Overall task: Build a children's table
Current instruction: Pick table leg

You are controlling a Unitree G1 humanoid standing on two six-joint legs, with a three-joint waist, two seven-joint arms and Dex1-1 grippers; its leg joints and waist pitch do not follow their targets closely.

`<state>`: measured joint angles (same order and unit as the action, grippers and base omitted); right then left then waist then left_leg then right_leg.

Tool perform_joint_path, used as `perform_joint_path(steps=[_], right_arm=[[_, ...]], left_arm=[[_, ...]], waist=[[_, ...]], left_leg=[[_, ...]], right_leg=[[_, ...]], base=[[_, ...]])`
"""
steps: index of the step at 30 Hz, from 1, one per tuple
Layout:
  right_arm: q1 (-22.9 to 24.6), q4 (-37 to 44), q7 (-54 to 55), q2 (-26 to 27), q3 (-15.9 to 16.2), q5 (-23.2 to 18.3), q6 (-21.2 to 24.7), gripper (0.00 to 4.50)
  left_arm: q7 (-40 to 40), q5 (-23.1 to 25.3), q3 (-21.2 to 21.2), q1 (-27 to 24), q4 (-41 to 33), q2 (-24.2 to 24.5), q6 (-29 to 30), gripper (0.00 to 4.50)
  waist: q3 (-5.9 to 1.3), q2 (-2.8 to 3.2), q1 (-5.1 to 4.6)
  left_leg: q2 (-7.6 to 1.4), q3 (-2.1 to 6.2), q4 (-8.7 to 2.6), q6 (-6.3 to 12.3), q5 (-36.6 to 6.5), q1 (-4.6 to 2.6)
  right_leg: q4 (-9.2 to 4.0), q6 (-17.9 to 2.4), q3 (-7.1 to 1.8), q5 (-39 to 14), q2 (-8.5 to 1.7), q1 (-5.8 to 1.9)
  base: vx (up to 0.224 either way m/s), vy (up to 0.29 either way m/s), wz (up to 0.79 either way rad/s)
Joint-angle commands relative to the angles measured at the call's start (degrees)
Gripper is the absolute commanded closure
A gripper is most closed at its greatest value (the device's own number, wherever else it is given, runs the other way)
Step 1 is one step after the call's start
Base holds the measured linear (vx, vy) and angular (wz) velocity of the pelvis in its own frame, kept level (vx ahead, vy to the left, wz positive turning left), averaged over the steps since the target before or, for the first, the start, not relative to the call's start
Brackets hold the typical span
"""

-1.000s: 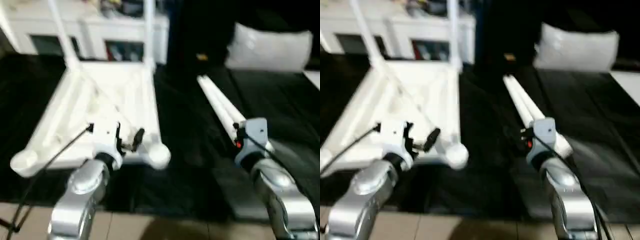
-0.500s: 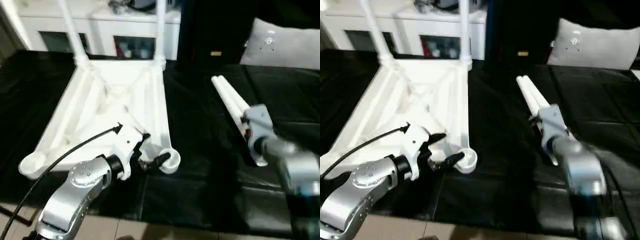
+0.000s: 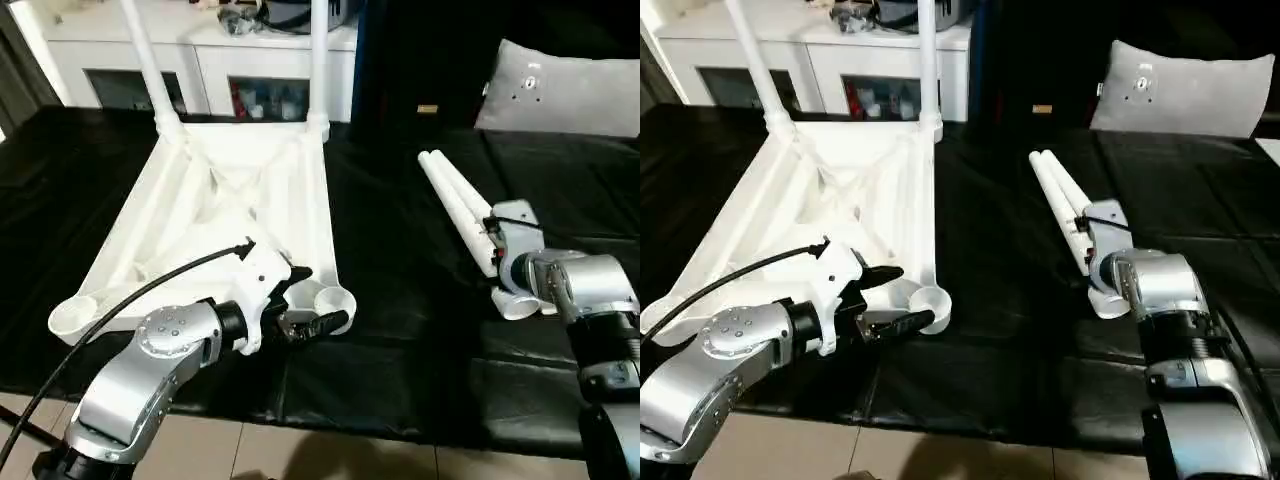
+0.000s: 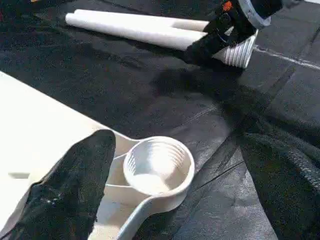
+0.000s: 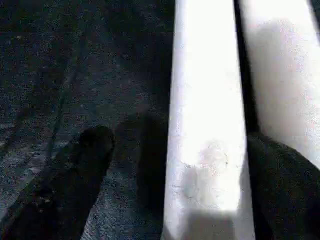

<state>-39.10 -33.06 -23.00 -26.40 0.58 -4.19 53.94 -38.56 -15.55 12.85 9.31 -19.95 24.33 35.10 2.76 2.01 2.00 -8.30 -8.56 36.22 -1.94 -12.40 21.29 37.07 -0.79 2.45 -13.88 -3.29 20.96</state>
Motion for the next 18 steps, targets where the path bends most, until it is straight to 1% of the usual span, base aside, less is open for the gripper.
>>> perform_joint_path(steps=[1,3,6,7,8,9,10,11,12,14,15,17,18], right_arm=[[-0.6,-1.1,-2.6,0.7,0.5,-1.9,2.0,0.00],[-1.1,-2.2,-4.5,1.1,0.8,-2.7,2.1,0.38],[-0.7,-1.0,-6.3,1.8,1.4,-3.7,3.0,0.39],[-0.7,-0.9,-6.6,1.9,1.4,-3.7,3.1,0.49],[-0.5,-0.1,-7.3,2.5,1.3,-4.4,4.3,0.78],[-0.5,-0.1,-7.3,2.5,1.3,-4.4,4.3,0.78],[-0.4,0.4,-7.9,3.1,1.2,-5.1,5.7,0.83],[-0.4,0.2,-8.2,3.2,1.6,-4.9,6.0,0.82],[-0.5,-0.1,-8.5,3.2,1.8,-4.8,6.1,0.94],[-0.6,-0.7,-9.0,3.3,2.4,-4.5,6.3,1.22],[-1.0,-2.2,-10.0,3.5,3.7,-4.1,6.8,1.22],[-1.4,-3.7,-10.4,3.8,4.1,-3.8,6.9,1.41],[-1.7,-4.6,-10.6,3.9,4.4,-3.5,6.7,1.54]], left_arm=[[-0.3,-0.3,0.2,0.2,0.1,0.7,0.5,0.09],[-0.4,-0.1,0.1,0.2,0.1,0.7,0.6,0.00],[-0.6,0.1,0.1,0.1,0.2,0.8,0.4,0.00],[-0.6,0.1,0.1,0.1,0.2,0.8,0.4,0.00],[-0.8,0.0,0.1,0.3,0.3,1.0,0.3,0.00],[-0.8,0.0,0.1,0.3,0.3,1.0,0.3,0.00],[-0.9,-0.1,0.1,0.5,0.5,1.1,0.1,0.00],[-0.9,-0.1,0.1,0.6,0.7,1.1,0.0,0.00],[-0.9,-0.1,0.1,0.7,0.9,1.1,-0.1,0.00],[-1.1,-0.1,0.2,1.0,1.4,1.1,-0.3,0.00],[-1.2,0.0,0.1,1.7,2.2,0.9,-0.7,0.00],[-1.1,0.1,0.2,2.1,2.5,0.7,-0.6,0.00],[-0.9,0.1,0.2,2.4,2.3,0.6,-0.3,0.00]], waist=[[-3.19,-0.77,0.41],[-3.09,-0.64,0.41],[-2.88,-0.70,0.46],[-2.79,-0.70,0.47],[-2.74,-0.41,0.50],[-2.70,-0.56,0.43],[-2.70,-0.60,0.41],[-2.72,-0.39,0.44],[-2.68,-0.49,0.38],[-2.68,-0.49,0.41],[-2.67,-0.49,0.39],[-2.66,-0.43,0.37],[-2.65,-0.84,0.29]], left_leg=[[-3.77,0.97,-4.24,2.17,-3.6,-0.15],[-3.97,0.99,-4.38,1.95,-4.7,-0.26],[-4.11,0.95,-4.59,1.29,-6.8,-0.41],[-4.13,0.96,-4.70,0.88,-7.8,-0.51],[-4.13,1.02,-4.74,0.56,-8.4,-0.55],[-4.11,1.00,-4.84,0.18,-9.1,-0.54],[-4.12,1.04,-4.90,0.05,-9.3,-0.52],[-4.11,1.10,-4.93,-0.14,-9.5,-0.54],[-4.16,1.10,-4.99,-0.39,-10.0,-0.57],[-4.16,1.10,-5.03,-0.78,-10.3,-0.64],[-4.06,1.09,-5.03,-0.94,-10.5,-0.61],[-4.13,1.16,-5.13,-1.45,-11.5,-0.65],[-4.13,1.12,-5.16,-1.43,-11.5,-0.62]], right_leg=[[-4.34,-15.7,-2.75,-0.8,-4.87,-2.48],[-4.37,-16.0,-2.63,-2.0,-4.86,-2.32],[-4.65,-15.6,-2.77,-4.6,-4.89,-2.18],[-4.80,-15.4,-2.76,-6.1,-4.92,-2.07],[-4.81,-15.3,-2.78,-6.8,-4.94,-2.02],[-4.93,-15.0,-2.83,-7.7,-4.87,-1.99],[-4.93,-14.8,-2.83,-8.1,-4.87,-2.01],[-4.89,-14.6,-2.87,-8.3,-4.90,-1.97],[-5.01,-14.5,-2.88,-8.7,-4.91,-1.88],[-5.03,-14.4,-2.90,-9.0,-4.92,-1.81],[-5.05,-14.4,-2.90,-9.3,-4.87,-1.77],[-5.10,-14.3,-2.93,-9.9,-4.96,-1.69],[-5.14,-14.3,-2.94,-9.8,-4.94,-1.71]], base=[[0.000,0.000,0.00],[0.000,0.000,0.00],[0.000,0.000,0.00],[0.000,0.000,0.00],[0.000,0.000,0.00],[0.000,0.000,0.00],[0.000,0.000,0.00],[0.000,0.000,0.00],[0.000,0.000,0.00],[0.000,0.000,0.00],[0.000,0.000,0.00],[0.000,0.000,0.00],[0.000,0.000,0.00]])
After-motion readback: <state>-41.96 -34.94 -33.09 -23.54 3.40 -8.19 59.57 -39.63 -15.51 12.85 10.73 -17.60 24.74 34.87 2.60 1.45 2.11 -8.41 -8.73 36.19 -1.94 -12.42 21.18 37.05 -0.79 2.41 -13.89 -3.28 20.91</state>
